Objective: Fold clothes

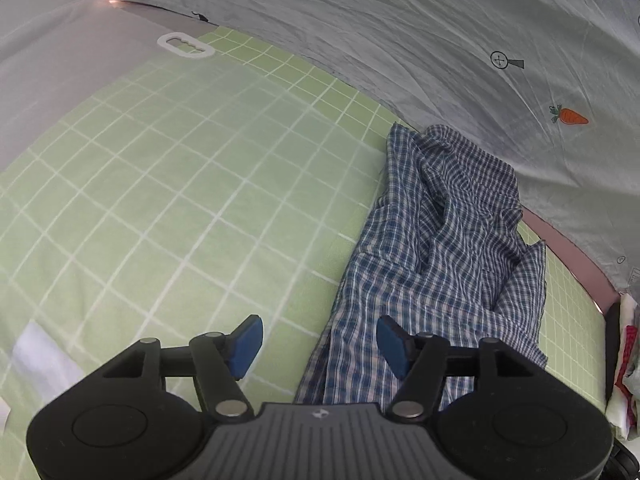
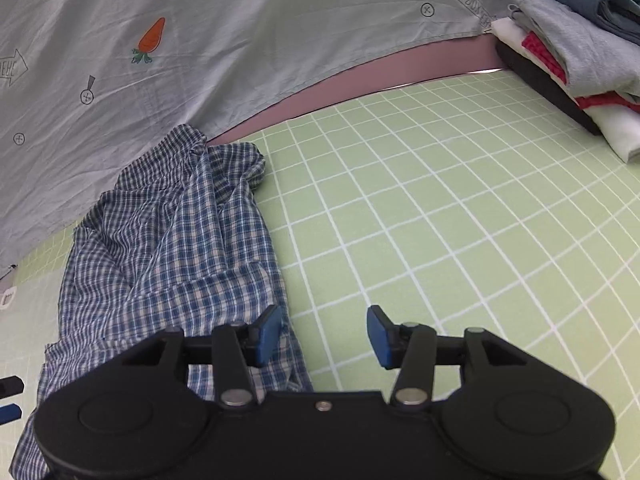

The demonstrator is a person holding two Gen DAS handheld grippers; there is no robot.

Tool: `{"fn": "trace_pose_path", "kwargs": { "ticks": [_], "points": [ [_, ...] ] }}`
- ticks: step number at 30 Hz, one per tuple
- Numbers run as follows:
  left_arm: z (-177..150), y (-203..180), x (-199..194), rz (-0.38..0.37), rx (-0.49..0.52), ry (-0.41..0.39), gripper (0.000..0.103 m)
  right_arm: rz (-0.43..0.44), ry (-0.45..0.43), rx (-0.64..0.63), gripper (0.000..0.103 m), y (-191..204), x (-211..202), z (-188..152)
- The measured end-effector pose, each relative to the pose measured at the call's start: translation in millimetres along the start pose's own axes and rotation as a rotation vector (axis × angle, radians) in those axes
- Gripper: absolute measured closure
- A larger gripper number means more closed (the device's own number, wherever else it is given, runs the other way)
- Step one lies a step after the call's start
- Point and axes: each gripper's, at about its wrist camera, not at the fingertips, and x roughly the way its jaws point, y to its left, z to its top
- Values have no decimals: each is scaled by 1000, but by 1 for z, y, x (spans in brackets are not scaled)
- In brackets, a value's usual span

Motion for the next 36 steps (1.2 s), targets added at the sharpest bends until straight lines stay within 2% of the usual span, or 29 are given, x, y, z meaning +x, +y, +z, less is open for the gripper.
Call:
{"fn": "trace_pose_path", "kwargs": {
  "ticks": [5,9,11,14,21,22,24,26,27,28,29,30,31,32,34,36],
  "points": [
    [-29,18,-19,-40,-98,57,32,19,17,60,47,-9,-29,-25],
    [-44,26,-19,-41,-161,110,30,42,64,98,44,-17,-38,-39],
    [-48,26,-16,-34,-179,132,26,51,97,115,40,-19,-37,-46],
    [-51,20,-10,-29,-149,146,25,35,133,109,32,-20,-35,-53],
    [-51,14,3,-41,-181,178,26,97,200,112,33,-17,-25,-60],
    [-51,15,4,-47,-187,182,27,103,207,100,36,-15,-24,-61],
    [-52,16,6,-56,-201,190,31,108,215,50,35,-10,-22,-63],
    [-54,18,8,-53,-224,203,37,109,216,7,38,-7,-21,-65],
    [-55,17,8,-53,-225,206,44,115,216,1,39,-7,-22,-65],
    [-57,16,8,-56,-223,210,51,121,217,-4,45,-8,-22,-65],
    [-58,15,8,-59,-220,214,56,124,216,-13,56,-8,-23,-66],
    [-60,14,8,-62,-217,217,67,125,215,-24,61,-8,-23,-67],
    [-61,14,8,-64,-219,222,82,123,215,-39,70,-8,-23,-67],
    [-63,15,8,-69,-231,228,88,125,218,-51,82,-9,-22,-67],
    [-65,17,5,-72,-250,217,95,145,227,-53,94,-12,-22,-67],
    [-67,19,-2,-68,-260,206,97,172,228,-37,97,-17,-23,-68]
  ]
}}
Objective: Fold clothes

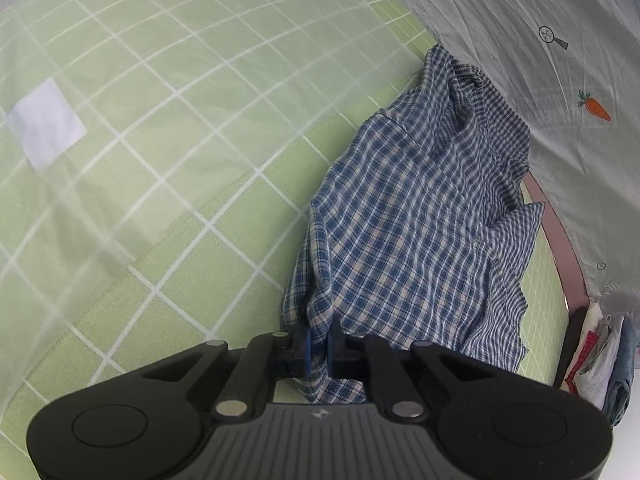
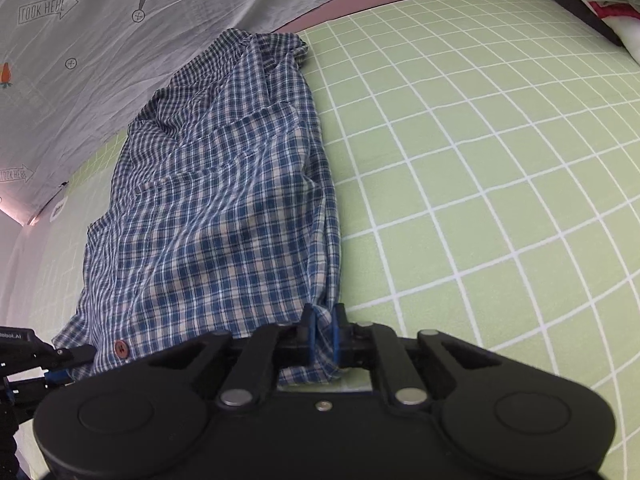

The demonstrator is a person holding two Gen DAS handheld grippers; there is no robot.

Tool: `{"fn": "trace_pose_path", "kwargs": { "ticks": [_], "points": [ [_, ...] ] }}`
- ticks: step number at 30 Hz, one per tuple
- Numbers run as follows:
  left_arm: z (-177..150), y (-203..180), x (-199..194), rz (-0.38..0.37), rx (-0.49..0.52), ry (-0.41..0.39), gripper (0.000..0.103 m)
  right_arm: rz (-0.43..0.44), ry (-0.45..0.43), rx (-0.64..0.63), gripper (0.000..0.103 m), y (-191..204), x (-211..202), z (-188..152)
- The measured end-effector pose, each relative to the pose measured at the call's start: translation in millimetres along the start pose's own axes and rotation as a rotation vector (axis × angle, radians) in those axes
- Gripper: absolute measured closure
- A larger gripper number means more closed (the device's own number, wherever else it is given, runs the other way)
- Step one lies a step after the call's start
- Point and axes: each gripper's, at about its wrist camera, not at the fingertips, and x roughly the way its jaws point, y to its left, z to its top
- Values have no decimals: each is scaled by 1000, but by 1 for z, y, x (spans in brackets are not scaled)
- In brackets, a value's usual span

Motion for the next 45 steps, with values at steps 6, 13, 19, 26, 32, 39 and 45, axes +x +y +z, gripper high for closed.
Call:
{"fn": "trace_pose_path", "kwargs": {
  "ticks": [6,13,19,26,32,39,45],
  "points": [
    [-39,24,-30,5,-72,-8,98,37,25,-37,99,-3,-27,-17],
    [-116,68,-66,-7,-236,21,98,76,128,-124,99,-31,-74,-69],
    [-109,66,-82,-108,-432,74,99,127,143,-75,99,-49,-102,-58],
    [-73,42,-90,-260,-612,112,99,287,139,318,99,-82,-121,-22],
    [-38,10,-77,-337,-630,125,99,373,48,485,99,-80,-130,8],
    [11,-20,-55,-418,-650,120,99,446,-26,566,100,-68,-104,68],
    [77,-51,-17,-464,-665,128,99,478,-75,546,100,-45,-61,132]
  ]
}}
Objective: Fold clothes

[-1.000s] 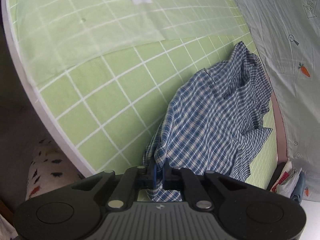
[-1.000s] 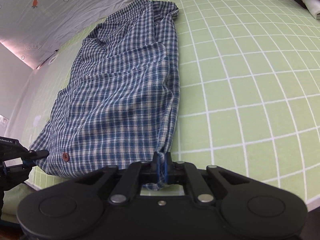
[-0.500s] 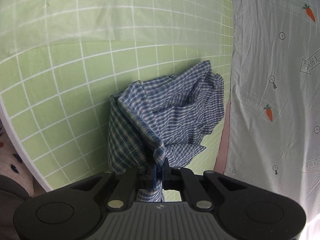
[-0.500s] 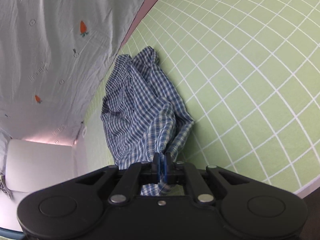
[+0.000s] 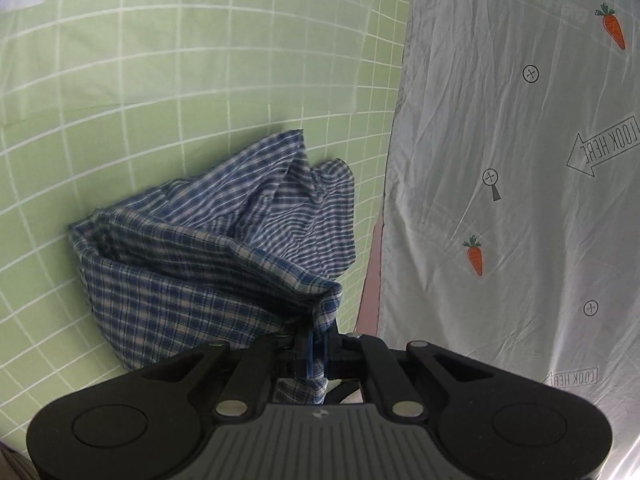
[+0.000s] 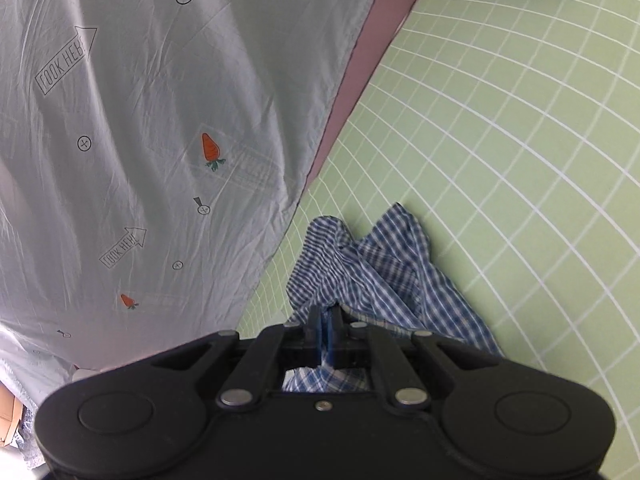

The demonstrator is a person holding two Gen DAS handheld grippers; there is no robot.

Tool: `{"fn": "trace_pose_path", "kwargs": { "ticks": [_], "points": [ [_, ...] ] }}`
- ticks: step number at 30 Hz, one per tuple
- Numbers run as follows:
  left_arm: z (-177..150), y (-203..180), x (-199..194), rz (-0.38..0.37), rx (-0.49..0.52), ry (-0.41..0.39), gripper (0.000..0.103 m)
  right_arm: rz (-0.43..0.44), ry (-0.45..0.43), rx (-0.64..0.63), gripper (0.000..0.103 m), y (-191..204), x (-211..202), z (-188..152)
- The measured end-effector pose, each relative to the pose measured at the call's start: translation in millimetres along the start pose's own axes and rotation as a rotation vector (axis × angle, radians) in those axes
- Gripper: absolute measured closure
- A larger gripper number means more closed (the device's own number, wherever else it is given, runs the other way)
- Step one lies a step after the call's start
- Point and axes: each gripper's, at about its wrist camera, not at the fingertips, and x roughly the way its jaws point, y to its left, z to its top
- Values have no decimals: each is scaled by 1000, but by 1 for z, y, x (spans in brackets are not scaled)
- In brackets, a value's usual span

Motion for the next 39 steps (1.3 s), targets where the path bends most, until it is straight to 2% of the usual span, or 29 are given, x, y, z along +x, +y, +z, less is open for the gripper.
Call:
{"fn": "trace_pose_path", "kwargs": {
  "ticks": [3,5,6,7,8,9,10,12,13,14,18,20,23,25,31,39],
  "points": [
    [30,-31,34,-18,44,-17,97,14,-12,-21,100,13,38,28],
    [46,-52,51,-7,112,-63,83,23,-20,-46,100,21,67,49],
    [52,-61,56,-2,153,-84,73,18,-27,-59,99,25,81,58],
    [54,-67,58,-4,195,-93,62,0,-38,-73,92,28,92,66],
    [57,-73,60,-7,237,-101,55,-18,-49,-87,77,32,103,73],
    [58,-77,61,-6,277,-110,42,-30,-62,-109,69,34,112,78],
    [58,-77,60,6,314,-125,34,-42,-73,-142,60,36,115,79],
    [53,-72,58,82,409,-165,28,-89,-83,-216,53,38,119,77],
    [50,-69,59,135,458,-176,24,-125,-82,-261,46,37,122,74],
    [47,-63,60,202,521,-183,24,-160,-77,-299,39,35,124,70],
    [33,-39,69,430,757,-173,23,-264,-30,-401,31,20,129,50],
    [28,-27,76,509,851,-149,23,-289,-13,-432,24,12,129,39],
    [23,-15,87,580,921,-129,22,-323,11,-487,18,5,133,26],
    [23,-12,93,589,938,-126,19,-355,25,-498,17,-1,138,22],
    [27,-9,108,559,950,-110,14,-354,41,-429,13,-16,149,24],
    [29,-16,122,479,991,-82,14,-276,74,-347,6,-24,164,26]
  ]
}}
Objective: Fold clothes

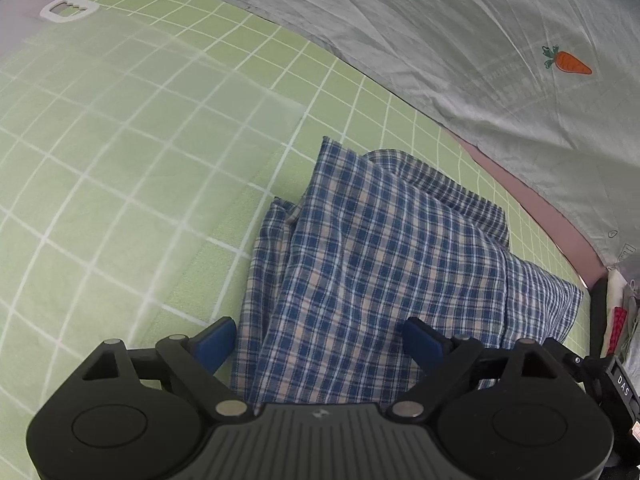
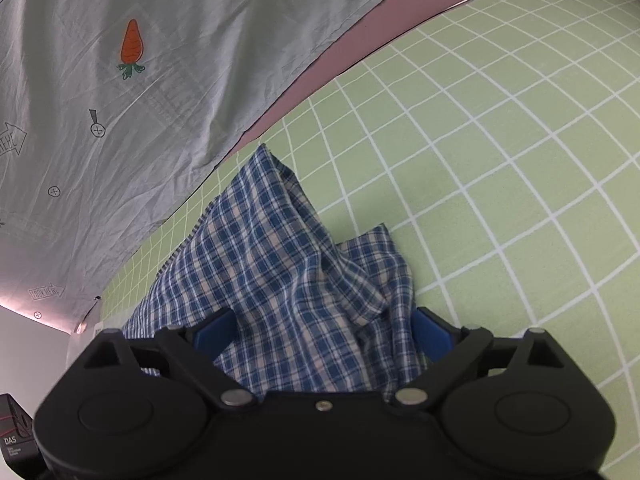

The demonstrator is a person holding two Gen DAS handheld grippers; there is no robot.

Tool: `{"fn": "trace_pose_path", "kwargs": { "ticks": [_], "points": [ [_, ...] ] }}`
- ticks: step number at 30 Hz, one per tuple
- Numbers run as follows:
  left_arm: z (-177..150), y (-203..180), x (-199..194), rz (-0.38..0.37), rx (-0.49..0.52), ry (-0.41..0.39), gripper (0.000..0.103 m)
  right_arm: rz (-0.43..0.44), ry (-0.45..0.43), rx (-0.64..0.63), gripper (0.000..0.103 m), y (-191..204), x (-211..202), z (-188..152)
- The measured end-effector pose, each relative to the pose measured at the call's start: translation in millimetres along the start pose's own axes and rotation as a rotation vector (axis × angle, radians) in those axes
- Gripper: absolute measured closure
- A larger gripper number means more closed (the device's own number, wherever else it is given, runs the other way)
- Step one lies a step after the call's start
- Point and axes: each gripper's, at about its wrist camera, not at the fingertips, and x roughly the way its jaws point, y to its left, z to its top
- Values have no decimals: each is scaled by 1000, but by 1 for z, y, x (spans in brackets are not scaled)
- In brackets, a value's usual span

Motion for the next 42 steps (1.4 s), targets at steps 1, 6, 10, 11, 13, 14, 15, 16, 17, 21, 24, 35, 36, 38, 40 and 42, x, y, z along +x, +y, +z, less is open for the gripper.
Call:
{"fn": "trace_pose_path", "kwargs": {
  "ticks": [1,6,10,11,13,14,15,16,17,21,24,35,36,38,40,42],
  "points": [
    [0,-1,1,-18,-2,3,16,3,-2,4,2,1,1,0],
    [-4,-4,7,-98,-34,9,43,27,6,15,1,11,10,-4],
    [-12,-11,16,-180,-50,41,64,36,28,-77,0,32,21,-15],
    [-13,-14,17,-189,-54,55,68,29,53,-129,4,41,24,-18],
    [-17,-19,14,-218,-61,77,77,63,114,-117,37,48,29,-23],
    [-20,-23,10,-222,-53,85,78,87,138,-81,56,47,29,-26],
    [-24,-27,5,-222,-38,93,79,115,155,-29,62,43,28,-30],
    [-29,-31,0,-226,-24,103,80,130,164,10,68,40,25,-35],
    [-34,-35,-5,-230,-10,112,80,128,162,25,70,37,19,-39],
    [-65,-50,-26,-289,9,170,80,111,136,64,76,17,-21,-55],
    [-91,-73,-38,-331,56,212,80,106,99,121,76,-7,-61,-68],
    [-171,-201,-38,-488,314,367,80,35,-164,311,76,-114,-217,-90],
    [-178,-215,-36,-500,332,373,80,32,-186,327,76,-125,-228,-87],
    [-194,-244,-32,-523,368,384,80,23,-228,340,76,-145,-249,-82],
    [-210,-279,-26,-544,401,382,80,15,-266,346,76,-167,-272,-77],
    [-224,-314,-19,-563,418,370,80,14,-295,350,76,-191,-292,-70]
  ]
}}
